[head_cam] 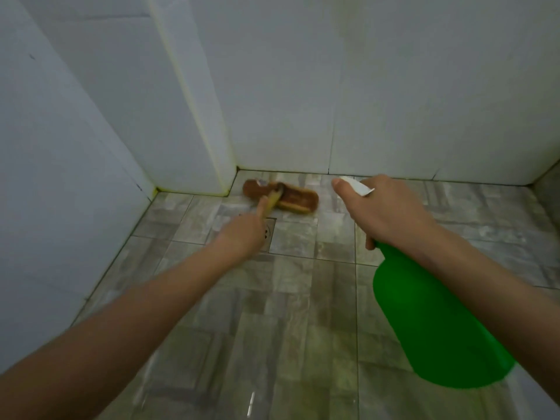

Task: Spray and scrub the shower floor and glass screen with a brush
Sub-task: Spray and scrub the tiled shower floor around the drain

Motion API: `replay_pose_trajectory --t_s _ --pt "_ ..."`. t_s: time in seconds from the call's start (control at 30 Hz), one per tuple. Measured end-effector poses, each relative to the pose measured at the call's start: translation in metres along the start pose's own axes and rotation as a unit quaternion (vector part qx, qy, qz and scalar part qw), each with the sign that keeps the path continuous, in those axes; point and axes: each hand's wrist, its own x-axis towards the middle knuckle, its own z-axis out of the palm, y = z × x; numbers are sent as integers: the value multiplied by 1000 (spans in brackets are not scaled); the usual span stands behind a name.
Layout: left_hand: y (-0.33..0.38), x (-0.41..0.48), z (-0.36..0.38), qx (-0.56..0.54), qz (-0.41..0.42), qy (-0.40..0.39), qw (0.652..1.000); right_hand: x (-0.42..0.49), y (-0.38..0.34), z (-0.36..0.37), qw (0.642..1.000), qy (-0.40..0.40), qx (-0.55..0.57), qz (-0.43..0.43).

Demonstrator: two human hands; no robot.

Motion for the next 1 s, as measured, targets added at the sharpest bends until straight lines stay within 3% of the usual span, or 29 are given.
replay_pose_trajectory --t_s 0.17,0.4,0.5,0.67,0.9,1.0 --pt "-5 70 -34 -71 -42 -23 996 16 -14 12 1000 13 26 -9" --pt "-2 -32 24 -77 -44 -2 996 20 -21 30 997 10 78 -9" --pt "-15 7 14 -53 -51 8 997 15 -22 37 998 4 69 -4" --pt "-2 75 -32 -125 -53 -35 990 10 -22 37 997 2 82 0" --pt "-7 -48 37 -168 -78 22 982 6 -12 21 996 18 90 3" --pt "-17 -18 30 -143 -86 32 985 8 -10 19 997 25 76 -1"
